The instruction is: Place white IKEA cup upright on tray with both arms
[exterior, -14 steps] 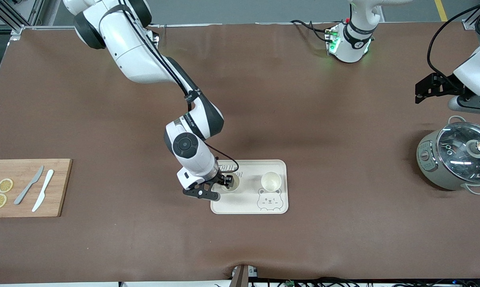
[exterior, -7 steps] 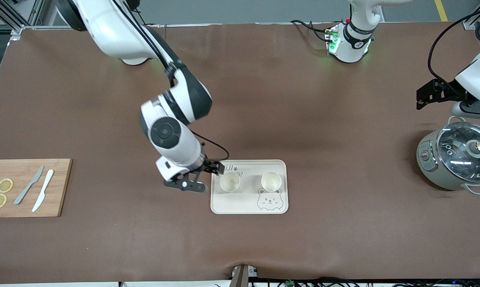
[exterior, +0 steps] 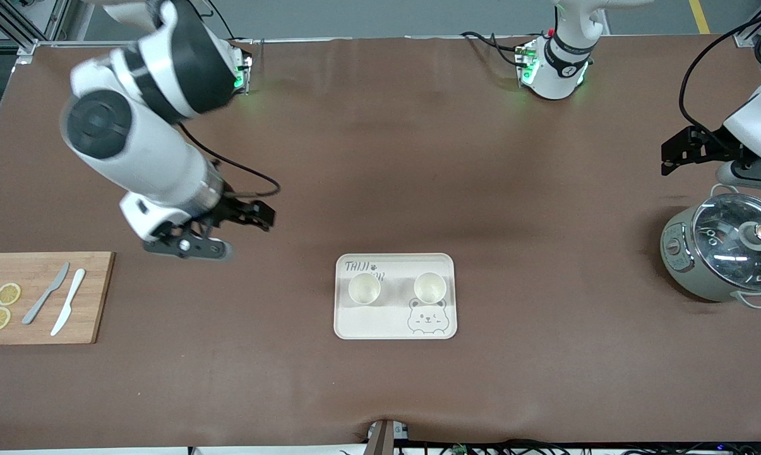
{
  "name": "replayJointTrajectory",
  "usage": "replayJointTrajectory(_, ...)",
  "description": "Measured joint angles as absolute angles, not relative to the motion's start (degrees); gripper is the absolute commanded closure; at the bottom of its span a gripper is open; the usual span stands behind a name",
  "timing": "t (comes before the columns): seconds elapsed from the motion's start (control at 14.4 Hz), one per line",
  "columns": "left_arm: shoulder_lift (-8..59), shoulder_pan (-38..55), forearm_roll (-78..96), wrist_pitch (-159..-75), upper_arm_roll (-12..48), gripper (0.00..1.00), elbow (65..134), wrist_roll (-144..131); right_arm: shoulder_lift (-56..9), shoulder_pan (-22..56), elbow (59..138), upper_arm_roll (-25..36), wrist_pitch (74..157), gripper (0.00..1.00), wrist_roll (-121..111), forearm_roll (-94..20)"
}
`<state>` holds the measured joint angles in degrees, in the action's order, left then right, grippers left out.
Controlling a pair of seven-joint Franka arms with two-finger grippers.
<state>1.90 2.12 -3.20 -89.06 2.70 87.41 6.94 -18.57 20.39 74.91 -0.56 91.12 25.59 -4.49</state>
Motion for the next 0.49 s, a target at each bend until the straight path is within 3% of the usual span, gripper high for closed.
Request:
replayJointTrajectory(0.21, 1.9, 1.5, -3.2, -89.1, 2.7, 0.00, 87.4, 6.9, -11.9, 14.6, 79.5, -0.4, 87.0, 0.00, 16.6, -4.5)
replayJointTrajectory(0.49, 1.9, 1.3, -3.2, -89.1, 2.7, 0.00, 87.4, 6.9, -8.5, 3.5, 81.0, -0.1, 84.9, 0.00, 4.9, -4.4)
